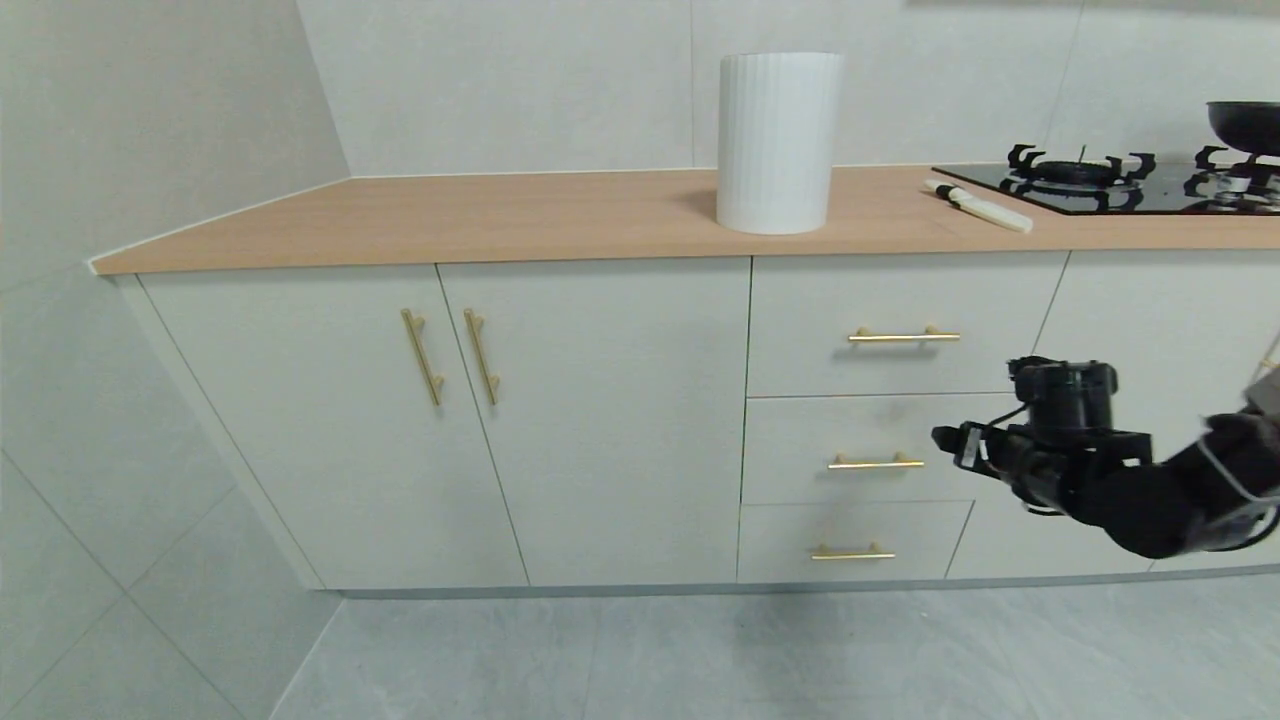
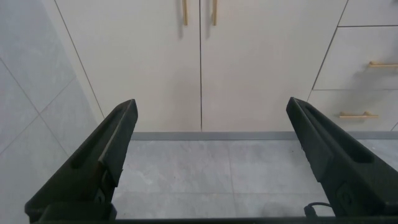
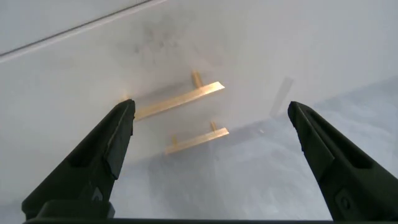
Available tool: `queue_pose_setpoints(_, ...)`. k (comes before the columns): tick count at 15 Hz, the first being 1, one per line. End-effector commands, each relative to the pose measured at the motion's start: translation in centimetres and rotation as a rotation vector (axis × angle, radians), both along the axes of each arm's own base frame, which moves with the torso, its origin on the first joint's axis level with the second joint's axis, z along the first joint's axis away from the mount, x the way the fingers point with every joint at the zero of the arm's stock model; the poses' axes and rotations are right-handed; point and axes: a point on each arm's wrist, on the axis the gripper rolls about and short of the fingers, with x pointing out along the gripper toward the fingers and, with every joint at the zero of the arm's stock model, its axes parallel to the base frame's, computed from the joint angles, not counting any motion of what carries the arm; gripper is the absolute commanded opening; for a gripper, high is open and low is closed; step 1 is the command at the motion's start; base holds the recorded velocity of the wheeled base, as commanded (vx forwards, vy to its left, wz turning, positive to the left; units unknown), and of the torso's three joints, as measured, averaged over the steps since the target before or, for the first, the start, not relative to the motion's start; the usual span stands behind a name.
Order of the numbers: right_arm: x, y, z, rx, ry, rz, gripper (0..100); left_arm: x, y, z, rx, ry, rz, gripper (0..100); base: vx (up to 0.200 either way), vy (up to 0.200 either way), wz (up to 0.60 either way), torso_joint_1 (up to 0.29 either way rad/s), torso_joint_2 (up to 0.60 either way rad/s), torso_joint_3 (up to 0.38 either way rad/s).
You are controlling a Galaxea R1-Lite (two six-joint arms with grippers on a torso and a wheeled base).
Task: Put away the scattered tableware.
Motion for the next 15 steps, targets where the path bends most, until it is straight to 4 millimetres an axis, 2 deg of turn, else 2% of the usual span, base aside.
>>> queue_pose_setpoints(1,-12.4,-1.3,6.4,-0.012,-0.137,0.039,100,0.0,0.0,0.0,-0.001,0.001,0.001,100,0.0,0.0,0.0,0.0,0.0,0.0)
queue_pose_setpoints(2,-16.4,-2.0,8.0,-0.018,-0.223,0.045,100,0.0,0.0,0.0,-0.001,0.0,0.001,100,0.0,0.0,0.0,0.0,0.0,0.0)
queue_pose_setpoints(3,-18.0,-2.3,8.5,-0.031,-0.257,0.05,100,0.0,0.0,0.0,-0.001,0.001,0.001,100,0.0,0.0,0.0,0.0,0.0,0.0)
queue_pose_setpoints(5,-23.5,-3.3,10.0,-0.14,-0.386,0.062,100,0.0,0.0,0.0,-0.001,0.001,0.001,100,0.0,0.0,0.0,0.0,0.0,0.0)
queue_pose_setpoints(6,-24.8,-3.6,10.3,-0.159,-0.419,0.059,100,0.0,0.0,0.0,-0.001,0.001,0.001,100,0.0,0.0,0.0,0.0,0.0,0.0)
queue_pose_setpoints(7,-27.5,-4.0,10.8,-0.192,-0.459,0.062,100,0.0,0.0,0.0,-0.001,0.001,0.001,100,0.0,0.0,0.0,0.0,0.0,0.0)
queue_pose_setpoints(10,-34.1,-5.1,10.6,-0.267,-0.511,0.067,100,0.0,0.0,0.0,-0.001,0.001,0.001,100,0.0,0.0,0.0,0.0,0.0,0.0)
queue_pose_setpoints(11,-35.4,-5.3,10.4,-0.274,-0.513,0.058,100,0.0,0.0,0.0,-0.001,0.0,0.001,100,0.0,0.0,0.0,0.0,0.0,0.0)
queue_pose_setpoints(12,-38.1,-5.7,10.1,-0.295,-0.508,0.002,100,0.0,0.0,0.0,-0.001,0.001,0.001,100,0.0,0.0,0.0,0.0,0.0,0.0)
queue_pose_setpoints(13,-38.6,-5.8,10.1,-0.298,-0.513,-0.005,100,0.0,0.0,0.0,-0.001,0.0,0.001,100,0.0,0.0,0.0,0.0,0.0,0.0)
queue_pose_setpoints(15,-41.9,-5.9,9.6,-0.304,-0.547,-0.045,100,0.0,0.0,0.0,-0.001,0.001,0.001,100,0.0,0.0,0.0,0.0,0.0,0.0)
